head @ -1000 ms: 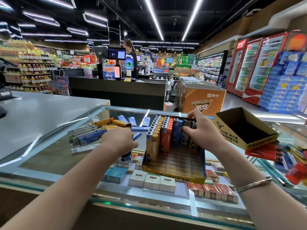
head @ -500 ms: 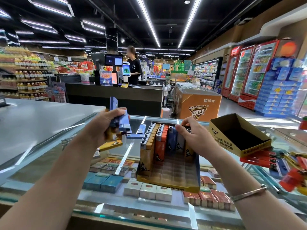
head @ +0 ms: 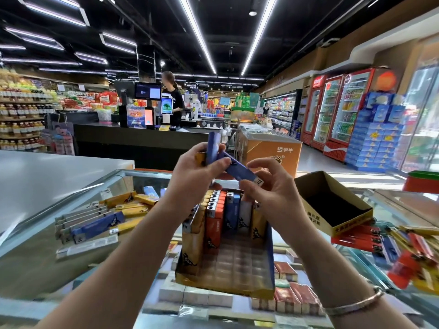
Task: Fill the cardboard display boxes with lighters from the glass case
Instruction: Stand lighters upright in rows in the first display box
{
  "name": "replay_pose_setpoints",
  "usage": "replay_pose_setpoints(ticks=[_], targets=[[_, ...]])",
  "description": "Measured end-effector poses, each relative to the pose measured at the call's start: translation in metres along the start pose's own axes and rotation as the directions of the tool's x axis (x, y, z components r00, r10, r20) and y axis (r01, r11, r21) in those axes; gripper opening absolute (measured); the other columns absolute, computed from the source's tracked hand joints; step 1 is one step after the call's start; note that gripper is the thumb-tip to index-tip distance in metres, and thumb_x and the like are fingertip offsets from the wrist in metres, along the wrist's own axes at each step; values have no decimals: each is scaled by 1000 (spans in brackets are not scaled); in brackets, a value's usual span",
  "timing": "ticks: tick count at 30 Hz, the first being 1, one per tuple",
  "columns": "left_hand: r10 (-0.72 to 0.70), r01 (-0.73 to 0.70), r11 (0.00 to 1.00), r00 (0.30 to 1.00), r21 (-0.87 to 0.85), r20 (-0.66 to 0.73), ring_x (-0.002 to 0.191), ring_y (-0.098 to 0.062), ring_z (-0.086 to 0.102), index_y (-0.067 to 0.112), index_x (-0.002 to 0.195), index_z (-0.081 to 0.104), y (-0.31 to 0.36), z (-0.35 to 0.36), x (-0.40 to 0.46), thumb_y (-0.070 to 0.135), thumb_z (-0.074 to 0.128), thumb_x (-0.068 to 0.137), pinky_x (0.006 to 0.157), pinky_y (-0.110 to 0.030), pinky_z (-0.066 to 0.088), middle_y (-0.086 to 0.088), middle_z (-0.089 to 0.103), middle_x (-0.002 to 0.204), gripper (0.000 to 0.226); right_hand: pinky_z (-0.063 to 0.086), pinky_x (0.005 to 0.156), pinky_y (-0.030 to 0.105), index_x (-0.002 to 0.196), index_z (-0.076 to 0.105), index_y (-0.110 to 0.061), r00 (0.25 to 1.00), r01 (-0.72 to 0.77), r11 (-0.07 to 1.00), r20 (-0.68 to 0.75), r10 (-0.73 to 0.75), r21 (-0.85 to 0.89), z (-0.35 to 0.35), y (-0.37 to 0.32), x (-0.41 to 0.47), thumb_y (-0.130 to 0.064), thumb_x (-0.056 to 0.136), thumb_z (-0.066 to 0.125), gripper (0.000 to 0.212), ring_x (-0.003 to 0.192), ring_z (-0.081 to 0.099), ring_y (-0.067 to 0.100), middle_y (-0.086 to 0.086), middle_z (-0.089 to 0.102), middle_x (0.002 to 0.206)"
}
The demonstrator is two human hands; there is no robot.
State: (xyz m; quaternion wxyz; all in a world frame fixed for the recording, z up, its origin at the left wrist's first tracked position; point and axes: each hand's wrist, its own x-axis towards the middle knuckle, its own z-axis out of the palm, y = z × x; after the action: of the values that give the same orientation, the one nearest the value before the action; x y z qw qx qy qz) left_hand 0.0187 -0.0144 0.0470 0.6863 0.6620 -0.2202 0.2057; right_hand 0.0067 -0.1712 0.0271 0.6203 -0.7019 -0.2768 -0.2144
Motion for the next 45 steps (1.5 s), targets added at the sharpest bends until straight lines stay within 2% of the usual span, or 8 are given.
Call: replay_pose_setpoints(ticks=[6,10,17,27,32,34,39,45], targets=[[-85,78,979,996,-188,-29,77,-10,69,28,73,69,-6,-20,2,35,69,66,61,-30,56,7,71,79,10,47,49,19,83,63,-17,986,-21,994,-163,38,108,-11,5,5,7,81,63,24,50,55,10,-6,63,66],[-105,76,983,979,-167,-174,45,-6,51,21,75,57,-12,-25,-2,32,66,77,39,-21,44,9,51,54,14,47,53,18,86,67,-18,986,-26,997,-163,37,69,-13,4,6,8,82,62,26,53,54,7,-4,62,70],[-206,107,933,942,-345,-266,40,-7,48,23,71,58,-15,-31,-6,38,56,88,38,-18,41,7,50,49,23,49,55,25,86,58,-25,972,33,995,-230,-55,-95,-11,5,5,1,82,65,27,59,53,6,-12,59,68],[-293,146,860,927,-490,-236,40,-5,45,19,82,54,-20,-33,-4,42,60,82,41,-16,39,6,52,49,25,46,65,6,104,68,-18,984,177,804,88,-155,-568,-1,6,-5,-7,80,70,26,68,59,-4,-12,65,82],[-309,151,848,920,-508,-243,38,-4,36,19,77,54,-23,-32,-4,36,65,81,38,-16,34,4,47,54,21,48,87,34,101,70,-14,974,223,715,179,-137,-663,0,7,-5,-9,80,71,22,90,61,15,-2,69,95],[-295,140,855,924,-500,-245,38,-3,35,19,75,54,-22,-31,-4,35,65,83,37,-16,33,6,48,52,20,40,92,35,101,70,-16,971,235,680,196,-136,-695,2,11,-5,-11,80,71,21,95,58,14,-3,69,98],[-237,142,913,948,-383,-214,41,-4,34,16,81,55,-20,-28,-6,36,68,75,40,-16,32,6,50,54,24,17,76,22,97,72,-14,973,230,611,163,-163,-758,3,18,-5,-18,80,72,18,94,38,8,-6,63,96],[-175,136,950,977,-280,-118,41,-4,35,17,79,56,-15,-24,-9,39,68,68,41,-15,32,8,52,51,27,16,80,24,102,71,-16,968,250,559,216,-127,-791,3,19,-4,-22,82,69,21,100,34,9,-6,57,101]])
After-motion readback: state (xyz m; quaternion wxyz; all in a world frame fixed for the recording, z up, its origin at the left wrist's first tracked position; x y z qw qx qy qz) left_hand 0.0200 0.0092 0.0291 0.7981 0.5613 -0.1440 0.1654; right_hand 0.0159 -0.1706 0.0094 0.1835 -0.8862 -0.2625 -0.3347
